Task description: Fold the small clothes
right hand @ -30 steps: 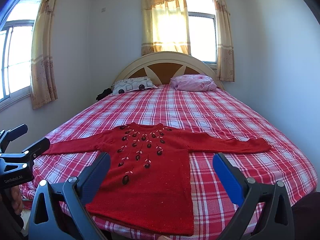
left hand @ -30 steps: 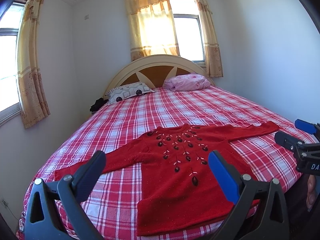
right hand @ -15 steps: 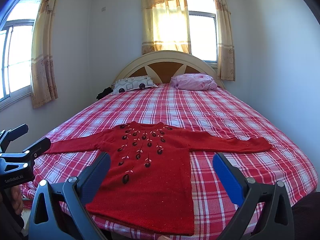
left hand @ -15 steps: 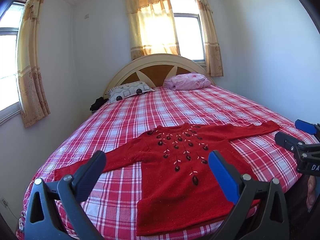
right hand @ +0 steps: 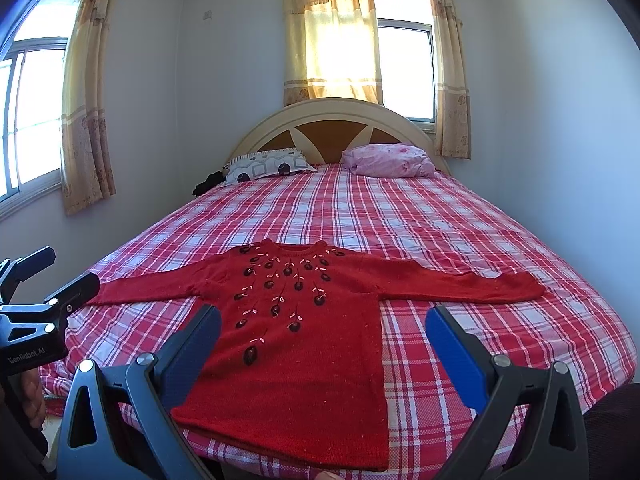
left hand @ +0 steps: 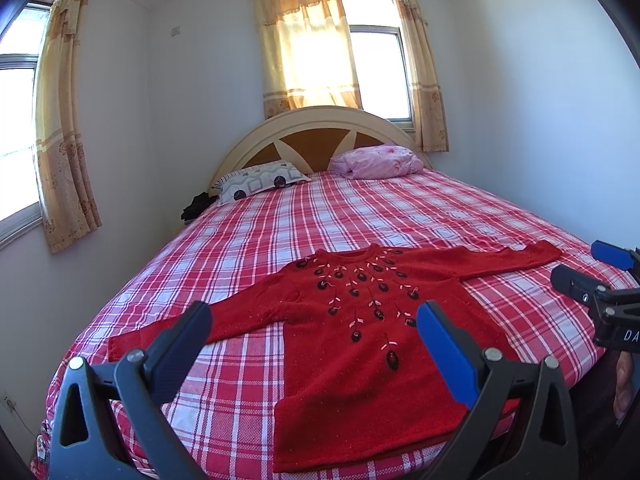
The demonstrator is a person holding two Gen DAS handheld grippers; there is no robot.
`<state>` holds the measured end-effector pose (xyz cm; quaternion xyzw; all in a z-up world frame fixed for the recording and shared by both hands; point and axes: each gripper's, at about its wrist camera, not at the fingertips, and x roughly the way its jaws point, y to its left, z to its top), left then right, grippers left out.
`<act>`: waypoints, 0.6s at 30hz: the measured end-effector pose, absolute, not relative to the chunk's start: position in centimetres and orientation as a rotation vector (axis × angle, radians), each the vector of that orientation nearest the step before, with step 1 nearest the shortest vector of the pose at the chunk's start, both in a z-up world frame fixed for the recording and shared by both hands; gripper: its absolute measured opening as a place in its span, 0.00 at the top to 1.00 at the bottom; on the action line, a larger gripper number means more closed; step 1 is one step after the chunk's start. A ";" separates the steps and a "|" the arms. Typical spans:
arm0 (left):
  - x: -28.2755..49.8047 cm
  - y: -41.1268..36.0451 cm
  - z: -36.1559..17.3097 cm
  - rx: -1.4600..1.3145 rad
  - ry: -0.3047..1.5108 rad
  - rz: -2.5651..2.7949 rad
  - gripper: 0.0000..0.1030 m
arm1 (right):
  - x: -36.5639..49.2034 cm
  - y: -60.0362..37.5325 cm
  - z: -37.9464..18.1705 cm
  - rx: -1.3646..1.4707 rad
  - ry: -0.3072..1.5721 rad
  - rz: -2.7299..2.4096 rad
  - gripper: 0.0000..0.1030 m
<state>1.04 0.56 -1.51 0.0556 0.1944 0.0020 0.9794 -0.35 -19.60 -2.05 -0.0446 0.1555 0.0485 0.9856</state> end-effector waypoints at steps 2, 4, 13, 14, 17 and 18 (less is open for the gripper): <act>1.2 0.4 -1.7 0.113 0.398 0.005 0.00 | -0.1 -19.6 -2.1 -0.089 0.318 0.100 0.01; 1.5 0.3 -2.0 0.113 0.406 0.004 0.00 | 0.2 -19.7 -2.2 -0.090 0.324 0.099 0.01; 4.2 -0.5 -4.2 0.122 0.445 -0.019 0.00 | 3.0 -20.2 -4.4 -0.079 0.390 0.105 0.01; 5.0 -0.5 -4.6 0.124 0.451 -0.020 0.00 | 3.5 -20.3 -4.9 -0.084 0.402 0.100 0.01; 7.4 -0.6 -5.6 0.120 0.486 -0.023 0.00 | 5.8 -21.5 -6.2 -0.080 0.440 0.083 0.01; 8.3 -0.6 -6.0 0.116 0.500 -0.024 0.00 | 6.6 -22.1 -6.5 -0.073 0.451 0.072 0.01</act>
